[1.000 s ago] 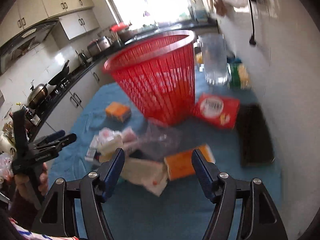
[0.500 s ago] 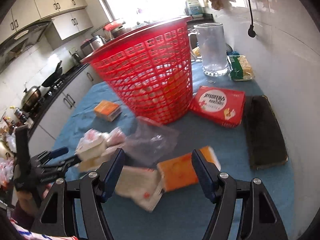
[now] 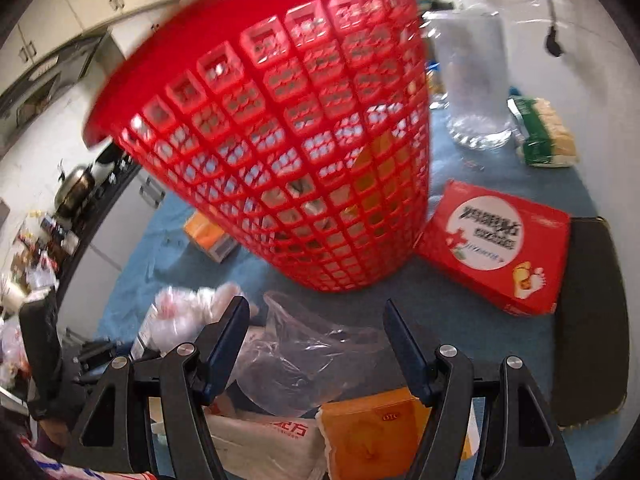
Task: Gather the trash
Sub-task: 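Grasp the clear plastic bag with the right tool while the left grasps the white medicine box, then carry box and plastic bag over the red basket and open both tools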
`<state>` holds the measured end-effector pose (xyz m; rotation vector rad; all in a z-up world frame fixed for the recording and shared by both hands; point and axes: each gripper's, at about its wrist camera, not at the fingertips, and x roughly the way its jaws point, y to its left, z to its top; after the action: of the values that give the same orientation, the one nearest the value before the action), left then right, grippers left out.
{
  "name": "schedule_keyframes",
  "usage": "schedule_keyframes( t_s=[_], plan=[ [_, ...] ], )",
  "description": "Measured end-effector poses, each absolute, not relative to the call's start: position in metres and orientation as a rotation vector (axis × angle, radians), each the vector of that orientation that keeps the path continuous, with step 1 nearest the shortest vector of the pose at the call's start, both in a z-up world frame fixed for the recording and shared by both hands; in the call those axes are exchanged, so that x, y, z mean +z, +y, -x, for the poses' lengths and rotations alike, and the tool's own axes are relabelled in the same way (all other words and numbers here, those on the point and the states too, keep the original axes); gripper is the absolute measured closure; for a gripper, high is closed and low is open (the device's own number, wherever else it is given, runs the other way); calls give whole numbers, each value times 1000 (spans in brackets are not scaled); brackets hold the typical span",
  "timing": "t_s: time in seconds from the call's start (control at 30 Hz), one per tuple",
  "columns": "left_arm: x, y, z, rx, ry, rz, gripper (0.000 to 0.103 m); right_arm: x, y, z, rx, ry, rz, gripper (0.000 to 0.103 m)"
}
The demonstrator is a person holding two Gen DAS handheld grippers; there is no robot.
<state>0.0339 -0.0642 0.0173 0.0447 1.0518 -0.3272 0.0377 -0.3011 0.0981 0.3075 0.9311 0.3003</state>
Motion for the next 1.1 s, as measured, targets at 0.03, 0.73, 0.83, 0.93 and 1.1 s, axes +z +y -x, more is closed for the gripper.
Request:
schedule_keyframes(
  t_s=[0.03,0.73,0.83,0.93,1.1],
  plan=[
    [18,-63,-32,-330,1051,-41,70,96,-300,-38,307,945,-291,31],
    [94,-45,58,-247,819,-102,70,145,-283,36,362,813,-280,96],
    [104,-46,72,-244,787,-112,70,159,-282,53,364,775,-263,96],
    [113,-49,87,-237,759,-124,70,171,-277,70,372,741,-252,96],
    [122,-54,107,-184,712,-177,70,187,-269,97,391,696,-253,96]
  ],
)
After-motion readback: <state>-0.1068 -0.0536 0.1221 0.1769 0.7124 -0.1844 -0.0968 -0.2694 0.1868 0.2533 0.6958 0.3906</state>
